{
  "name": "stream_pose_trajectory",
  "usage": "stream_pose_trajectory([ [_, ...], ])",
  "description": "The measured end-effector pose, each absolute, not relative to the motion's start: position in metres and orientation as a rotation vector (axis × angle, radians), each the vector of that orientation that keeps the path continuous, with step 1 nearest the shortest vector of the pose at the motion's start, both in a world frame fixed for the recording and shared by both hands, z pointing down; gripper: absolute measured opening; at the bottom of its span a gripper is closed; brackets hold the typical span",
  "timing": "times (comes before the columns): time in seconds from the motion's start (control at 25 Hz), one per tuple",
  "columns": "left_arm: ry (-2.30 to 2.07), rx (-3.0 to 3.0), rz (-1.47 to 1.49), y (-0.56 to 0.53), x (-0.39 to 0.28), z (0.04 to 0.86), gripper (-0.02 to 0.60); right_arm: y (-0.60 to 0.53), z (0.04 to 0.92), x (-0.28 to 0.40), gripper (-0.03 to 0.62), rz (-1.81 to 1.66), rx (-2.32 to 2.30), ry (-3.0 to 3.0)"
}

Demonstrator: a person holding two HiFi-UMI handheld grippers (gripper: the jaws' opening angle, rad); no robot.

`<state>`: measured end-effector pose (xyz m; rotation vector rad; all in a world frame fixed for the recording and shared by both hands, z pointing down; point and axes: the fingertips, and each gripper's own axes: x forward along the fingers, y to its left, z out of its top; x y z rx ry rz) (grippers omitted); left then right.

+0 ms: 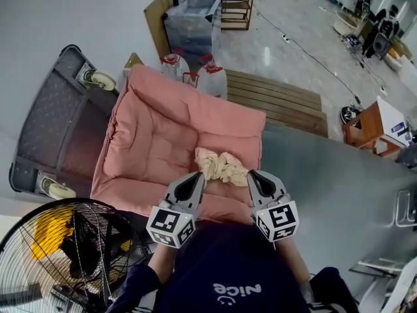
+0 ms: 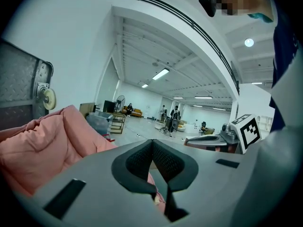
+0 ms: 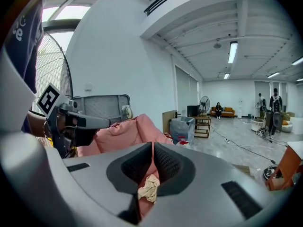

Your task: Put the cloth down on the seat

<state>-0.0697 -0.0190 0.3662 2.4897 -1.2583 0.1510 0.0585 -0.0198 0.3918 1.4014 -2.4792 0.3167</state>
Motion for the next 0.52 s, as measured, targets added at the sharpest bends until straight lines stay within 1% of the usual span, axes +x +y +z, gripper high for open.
stream_pose_trajectory([
  [0.52, -1.283, 2.46, 0.135, -0.0244, -0.0769, 0.3665, 0.02, -0.0239, 0.3864, 0.0638, 0.054, 0.271, 1.437, -2.449],
])
